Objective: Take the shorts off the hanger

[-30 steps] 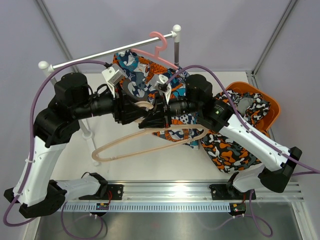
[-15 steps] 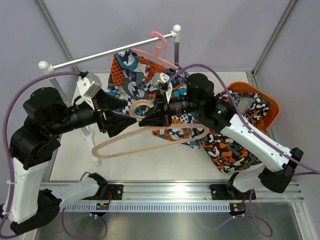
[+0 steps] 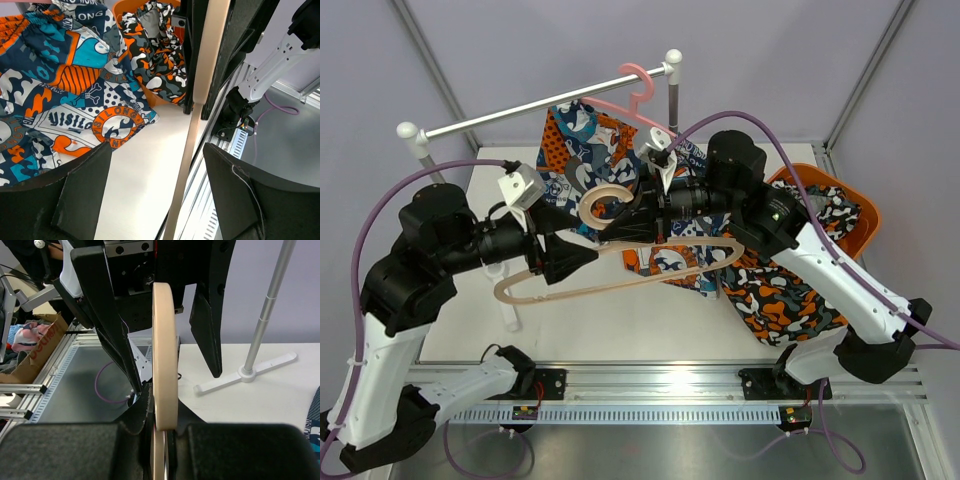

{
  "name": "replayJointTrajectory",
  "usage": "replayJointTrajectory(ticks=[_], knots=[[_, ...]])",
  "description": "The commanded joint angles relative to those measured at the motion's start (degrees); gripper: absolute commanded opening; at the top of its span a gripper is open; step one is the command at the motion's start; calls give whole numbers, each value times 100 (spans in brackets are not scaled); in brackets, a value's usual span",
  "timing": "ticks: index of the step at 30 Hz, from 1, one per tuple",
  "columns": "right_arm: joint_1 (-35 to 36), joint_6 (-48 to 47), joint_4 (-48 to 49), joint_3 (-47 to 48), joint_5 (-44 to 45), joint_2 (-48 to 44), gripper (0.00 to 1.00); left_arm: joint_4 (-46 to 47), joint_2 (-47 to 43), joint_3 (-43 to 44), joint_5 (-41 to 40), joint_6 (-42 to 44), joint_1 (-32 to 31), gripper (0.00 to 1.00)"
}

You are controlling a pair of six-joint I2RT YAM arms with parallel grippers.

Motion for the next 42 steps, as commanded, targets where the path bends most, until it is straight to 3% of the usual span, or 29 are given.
replayJointTrajectory(ticks=[1,13,18,26,29,30,33,37,42], knots=[[66,89,98,142,-125,97,0,449,75,2,291,118,27,79],[66,72,72,256,-11,176,0,828,357,-200,985,-66,18,78],[66,107,90,362,24,228,0,1030,339,-332,1161,-180,18,72],[66,133,108,423,42,299,0,1232,286,-481,1329,-242,18,55],[74,133,90,458,51,325,0,1241,260,-490,1337,-225,18,37],[66,133,81,450,77,325,0,1241,251,-490,1355,-233,9,26],[66,98,72,450,147,334,0,1188,242,-464,1390,-190,18,11],[66,98,99,485,182,360,0,1083,216,-455,1399,-137,9,0],[66,89,90,520,270,369,0,1065,128,-472,1381,-111,18,0]])
